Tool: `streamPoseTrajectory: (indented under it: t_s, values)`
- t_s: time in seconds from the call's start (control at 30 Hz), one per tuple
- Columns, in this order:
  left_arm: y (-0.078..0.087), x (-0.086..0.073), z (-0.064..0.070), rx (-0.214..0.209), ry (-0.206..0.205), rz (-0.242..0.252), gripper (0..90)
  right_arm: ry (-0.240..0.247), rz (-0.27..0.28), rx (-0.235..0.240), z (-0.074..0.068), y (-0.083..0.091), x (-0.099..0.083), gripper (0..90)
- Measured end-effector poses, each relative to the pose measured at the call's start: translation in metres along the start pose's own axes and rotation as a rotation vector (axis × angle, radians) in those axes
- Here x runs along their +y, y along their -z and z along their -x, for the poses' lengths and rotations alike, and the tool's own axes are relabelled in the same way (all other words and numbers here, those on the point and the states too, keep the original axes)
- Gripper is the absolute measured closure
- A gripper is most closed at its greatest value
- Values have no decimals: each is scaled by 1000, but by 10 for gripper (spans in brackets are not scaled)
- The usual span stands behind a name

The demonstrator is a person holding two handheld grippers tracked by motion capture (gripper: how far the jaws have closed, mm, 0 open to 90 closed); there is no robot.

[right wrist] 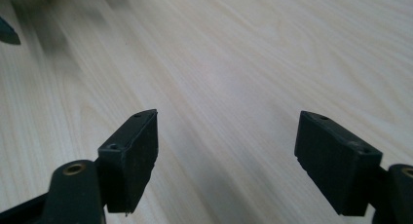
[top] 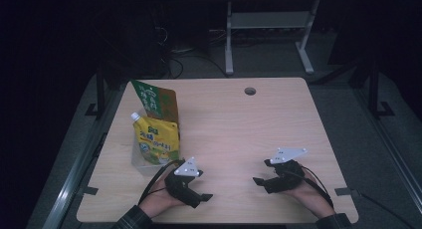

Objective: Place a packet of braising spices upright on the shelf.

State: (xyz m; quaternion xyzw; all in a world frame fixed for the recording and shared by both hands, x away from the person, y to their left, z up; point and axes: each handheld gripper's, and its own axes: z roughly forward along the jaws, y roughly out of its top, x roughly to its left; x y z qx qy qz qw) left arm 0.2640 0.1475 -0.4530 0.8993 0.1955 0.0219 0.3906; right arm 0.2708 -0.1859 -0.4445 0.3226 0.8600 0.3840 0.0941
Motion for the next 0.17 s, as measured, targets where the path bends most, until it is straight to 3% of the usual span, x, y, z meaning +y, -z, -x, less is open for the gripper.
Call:
streamPoseTrajectory:
  t_s: [0.17]
  values:
    - [-1, 0, 1, 1, -8, -1, 147, -10, 13, 2, 0, 0, 0, 211]
